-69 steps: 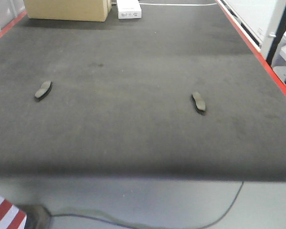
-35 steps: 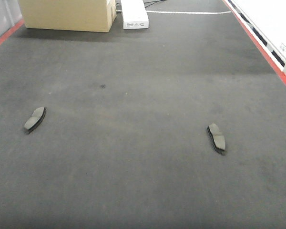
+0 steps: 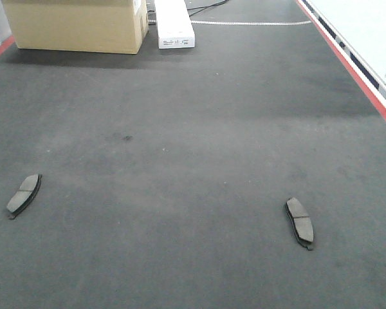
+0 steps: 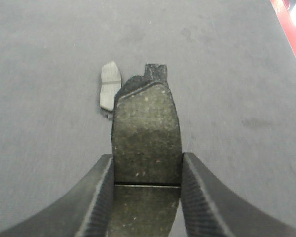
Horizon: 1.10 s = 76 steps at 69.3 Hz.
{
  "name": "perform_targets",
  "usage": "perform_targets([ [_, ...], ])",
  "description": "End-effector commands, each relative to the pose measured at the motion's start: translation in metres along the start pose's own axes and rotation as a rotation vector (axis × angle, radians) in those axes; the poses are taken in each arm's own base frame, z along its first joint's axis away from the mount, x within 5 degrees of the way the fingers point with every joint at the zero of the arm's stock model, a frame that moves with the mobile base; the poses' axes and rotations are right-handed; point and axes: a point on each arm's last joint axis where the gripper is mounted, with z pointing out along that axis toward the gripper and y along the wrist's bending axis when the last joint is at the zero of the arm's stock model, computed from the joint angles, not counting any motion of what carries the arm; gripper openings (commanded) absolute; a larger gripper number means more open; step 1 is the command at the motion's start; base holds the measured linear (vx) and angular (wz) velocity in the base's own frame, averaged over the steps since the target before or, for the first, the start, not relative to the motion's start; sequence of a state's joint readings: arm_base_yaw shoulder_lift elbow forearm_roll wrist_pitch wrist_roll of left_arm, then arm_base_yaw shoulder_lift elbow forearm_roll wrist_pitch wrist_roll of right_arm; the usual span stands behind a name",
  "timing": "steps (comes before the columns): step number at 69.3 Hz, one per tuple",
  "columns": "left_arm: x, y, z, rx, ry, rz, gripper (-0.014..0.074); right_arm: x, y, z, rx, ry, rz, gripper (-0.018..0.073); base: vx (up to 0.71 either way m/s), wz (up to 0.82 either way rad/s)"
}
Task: Move and align brake pads A on conveyor
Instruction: 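Approach the conveyor and stop facing the two placed brake pads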
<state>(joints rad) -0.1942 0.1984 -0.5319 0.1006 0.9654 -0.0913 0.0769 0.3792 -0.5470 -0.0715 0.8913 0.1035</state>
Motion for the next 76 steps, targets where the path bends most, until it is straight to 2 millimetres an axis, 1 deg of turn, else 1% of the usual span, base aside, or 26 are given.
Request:
perform_targets([
  [1,-0.0150,-0.0004,-0.0042,0.004,-0.100,0.001,-0.0006,-0.0147,-0.0002,-0.0048,0.005,-0.104,-0.006,-0.0004,0.14,0.00],
  [26,-0.0150,-0.0004,-0.0042,0.004,-0.100,0.001,-0.0006,-0.0147,-0.0002,-0.0048,0.005,-0.104,-0.006,-0.0004,0.07,0.00],
  [76,-0.0167,-0.0006,-0.0044,0.006,-0.119,0.001,-0.0006,-0.0147,-0.0002,-0.0048,0.005,-0.104,-0.006,-0.0004,0.00,0.00],
])
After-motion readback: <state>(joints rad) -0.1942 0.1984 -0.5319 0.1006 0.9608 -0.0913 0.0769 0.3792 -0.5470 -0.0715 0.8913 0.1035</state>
